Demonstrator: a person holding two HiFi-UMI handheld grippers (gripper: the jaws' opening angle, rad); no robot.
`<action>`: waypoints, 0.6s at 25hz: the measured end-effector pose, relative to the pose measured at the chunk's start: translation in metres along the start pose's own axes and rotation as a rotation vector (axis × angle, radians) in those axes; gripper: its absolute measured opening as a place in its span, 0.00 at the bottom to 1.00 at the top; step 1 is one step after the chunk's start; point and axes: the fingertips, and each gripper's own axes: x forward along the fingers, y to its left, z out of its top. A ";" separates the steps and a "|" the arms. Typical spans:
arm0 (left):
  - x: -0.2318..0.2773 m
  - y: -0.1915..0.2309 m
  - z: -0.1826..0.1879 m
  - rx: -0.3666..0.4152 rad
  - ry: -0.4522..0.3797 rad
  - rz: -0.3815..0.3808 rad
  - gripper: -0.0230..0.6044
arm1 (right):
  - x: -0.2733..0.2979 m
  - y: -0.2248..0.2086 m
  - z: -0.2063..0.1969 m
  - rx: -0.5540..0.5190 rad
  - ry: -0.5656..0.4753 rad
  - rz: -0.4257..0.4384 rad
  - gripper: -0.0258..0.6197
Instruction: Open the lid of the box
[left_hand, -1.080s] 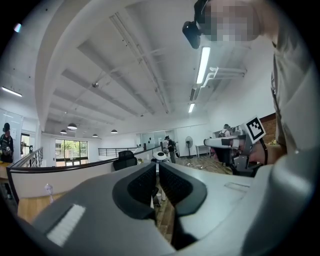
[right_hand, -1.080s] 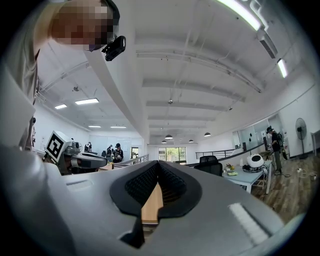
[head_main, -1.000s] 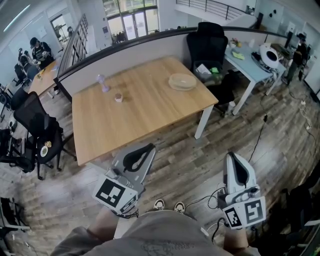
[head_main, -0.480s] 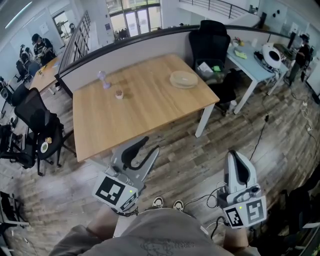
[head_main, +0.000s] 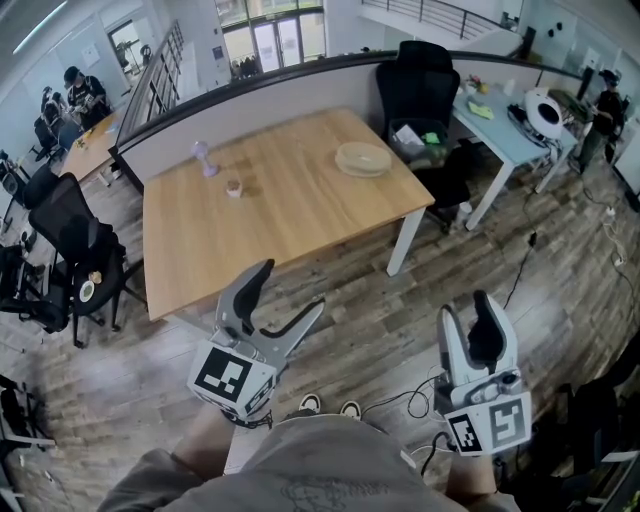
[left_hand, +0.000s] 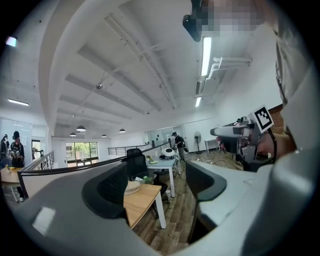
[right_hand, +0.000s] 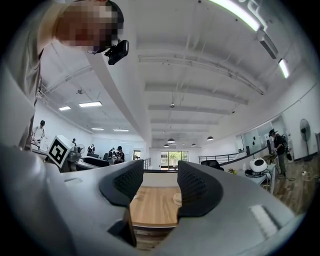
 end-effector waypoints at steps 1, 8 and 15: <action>0.003 -0.002 -0.003 0.005 0.009 0.004 0.62 | -0.001 -0.003 -0.001 0.000 0.002 0.005 0.35; 0.018 -0.011 -0.036 0.020 0.080 0.044 0.64 | -0.012 -0.021 -0.005 -0.042 0.015 0.032 0.34; 0.039 0.000 -0.047 0.022 0.101 0.045 0.64 | 0.005 -0.036 -0.014 -0.053 0.032 0.055 0.34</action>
